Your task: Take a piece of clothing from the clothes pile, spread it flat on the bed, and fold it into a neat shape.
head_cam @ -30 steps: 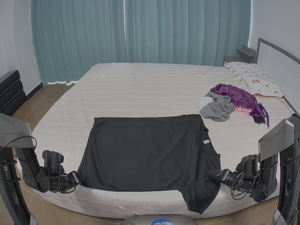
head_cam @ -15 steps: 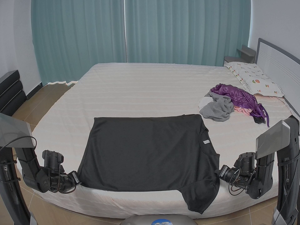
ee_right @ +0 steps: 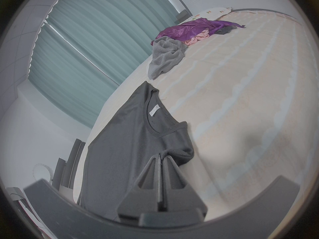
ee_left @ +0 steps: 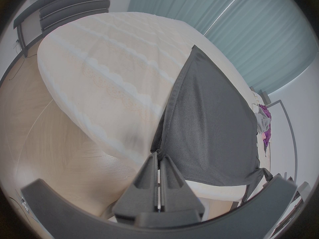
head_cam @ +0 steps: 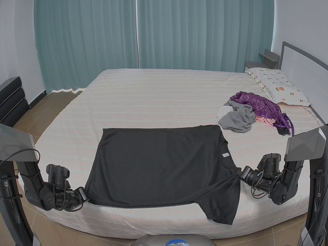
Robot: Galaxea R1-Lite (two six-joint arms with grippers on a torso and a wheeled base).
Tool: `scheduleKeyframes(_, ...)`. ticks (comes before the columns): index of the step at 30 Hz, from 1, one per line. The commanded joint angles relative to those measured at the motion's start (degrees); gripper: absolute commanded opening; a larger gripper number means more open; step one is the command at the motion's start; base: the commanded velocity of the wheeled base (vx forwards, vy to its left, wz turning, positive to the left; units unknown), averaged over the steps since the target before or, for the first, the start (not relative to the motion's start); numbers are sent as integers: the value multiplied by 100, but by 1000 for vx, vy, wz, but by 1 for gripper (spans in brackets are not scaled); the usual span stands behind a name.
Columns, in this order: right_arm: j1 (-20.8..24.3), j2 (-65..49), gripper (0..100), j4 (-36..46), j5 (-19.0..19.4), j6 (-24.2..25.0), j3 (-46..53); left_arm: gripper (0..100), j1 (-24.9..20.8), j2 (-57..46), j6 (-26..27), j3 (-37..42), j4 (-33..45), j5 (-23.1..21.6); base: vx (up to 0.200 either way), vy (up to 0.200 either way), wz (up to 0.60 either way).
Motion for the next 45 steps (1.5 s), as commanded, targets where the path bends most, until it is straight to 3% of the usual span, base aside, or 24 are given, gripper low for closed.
scheduleKeyframes(1, -7, 31, 0, 202, 23, -109, -389, 0, 2, 0, -3, 0, -2, 7, 0, 0, 0)
scheduleKeyframes(8, -33, 303, 0, 369, 94, -531, -732, 0, -6, 0, -3, 0, -2, 7, 0, 0, 0)
scheduleKeyframes(9, -33, 303, 100, 369, 94, -531, -732, 0, -6, 0, -3, 0, -2, 7, 0, 0, 0)
scheduleKeyframes(19, -244, -127, 100, 299, 375, -504, -468, 0, -6, 0, -3, -9, -2, 7, 0, 0, 0)
scheduleKeyframes(25, -261, -672, 100, 220, 1017, -531, 631, 0, -6, 0, -3, 0, -2, -2, 0, 0, 0)
scheduleKeyframes(30, -103, -400, 100, -378, 1368, -548, 1325, 0, -6, 0, -3, 0, -2, -2, 0, 0, 0)
scheduleKeyframes(38, 310, 189, 100, -949, 1315, -663, 1527, 0, -6, 0, -3, 0, -2, -2, 0, 0, 0)
scheduleKeyframes(45, 354, 338, 100, -1028, 1245, -900, 1518, 0, -6, 0, -3, -9, -2, 7, 0, 0, 0)
